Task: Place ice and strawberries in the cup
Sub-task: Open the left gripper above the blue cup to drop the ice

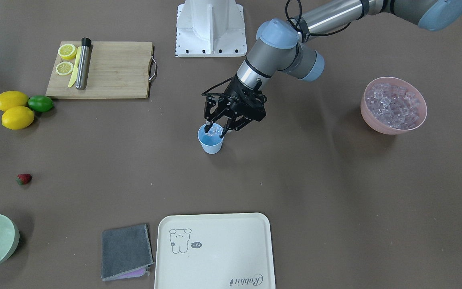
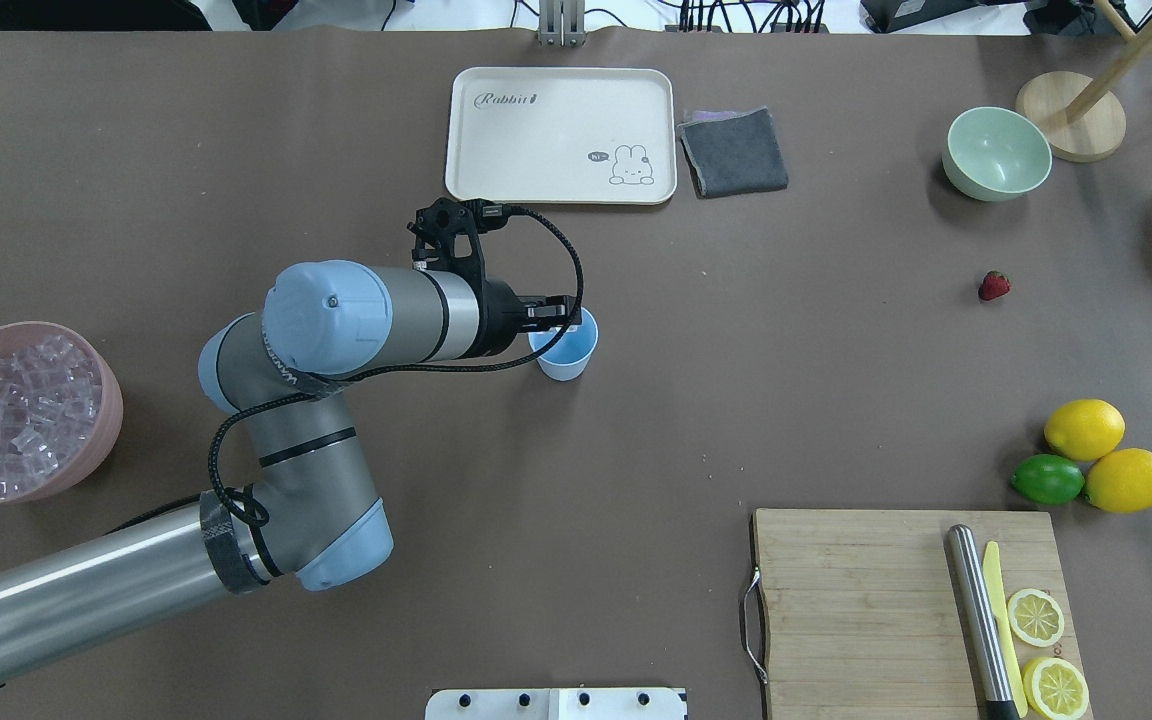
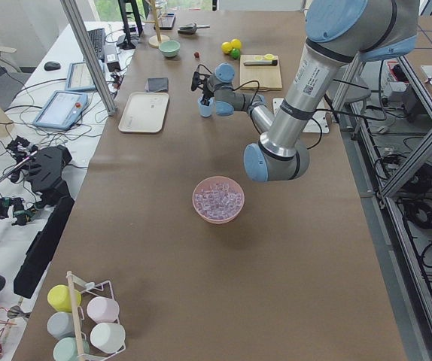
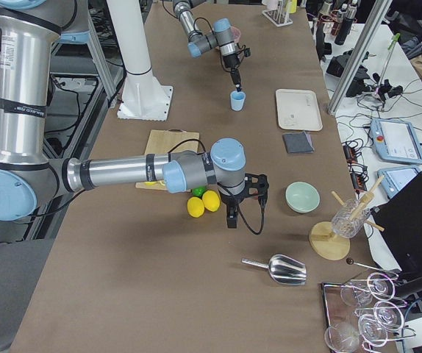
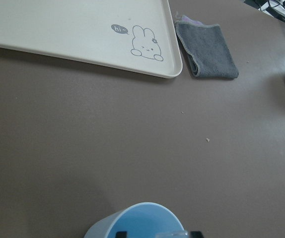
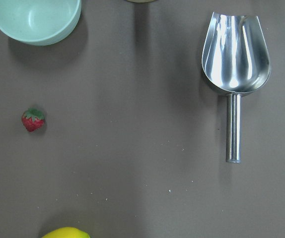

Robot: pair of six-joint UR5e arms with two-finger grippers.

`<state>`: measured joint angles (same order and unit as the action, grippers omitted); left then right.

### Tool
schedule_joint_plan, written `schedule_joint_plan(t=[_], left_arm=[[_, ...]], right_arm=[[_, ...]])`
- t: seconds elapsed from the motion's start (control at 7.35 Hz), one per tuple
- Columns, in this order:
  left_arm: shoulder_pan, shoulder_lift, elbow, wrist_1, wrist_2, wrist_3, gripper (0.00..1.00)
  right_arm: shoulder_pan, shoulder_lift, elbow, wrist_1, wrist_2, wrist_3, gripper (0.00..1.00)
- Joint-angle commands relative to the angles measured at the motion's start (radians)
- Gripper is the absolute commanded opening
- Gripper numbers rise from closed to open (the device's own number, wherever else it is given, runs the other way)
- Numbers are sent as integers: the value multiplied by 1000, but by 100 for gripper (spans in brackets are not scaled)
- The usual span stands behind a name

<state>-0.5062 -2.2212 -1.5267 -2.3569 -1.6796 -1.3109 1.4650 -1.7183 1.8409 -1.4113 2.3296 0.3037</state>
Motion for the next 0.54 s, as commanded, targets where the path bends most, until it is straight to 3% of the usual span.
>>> schedule_joint_plan(t=[0.0, 0.41], left_arm=[[0, -2, -4, -2, 0, -1, 97], [-8, 12, -44, 1, -11, -45, 97]], right_arm=[[0, 0, 0, 0, 0, 0, 100], [0, 0, 0, 0, 1, 0, 100]])
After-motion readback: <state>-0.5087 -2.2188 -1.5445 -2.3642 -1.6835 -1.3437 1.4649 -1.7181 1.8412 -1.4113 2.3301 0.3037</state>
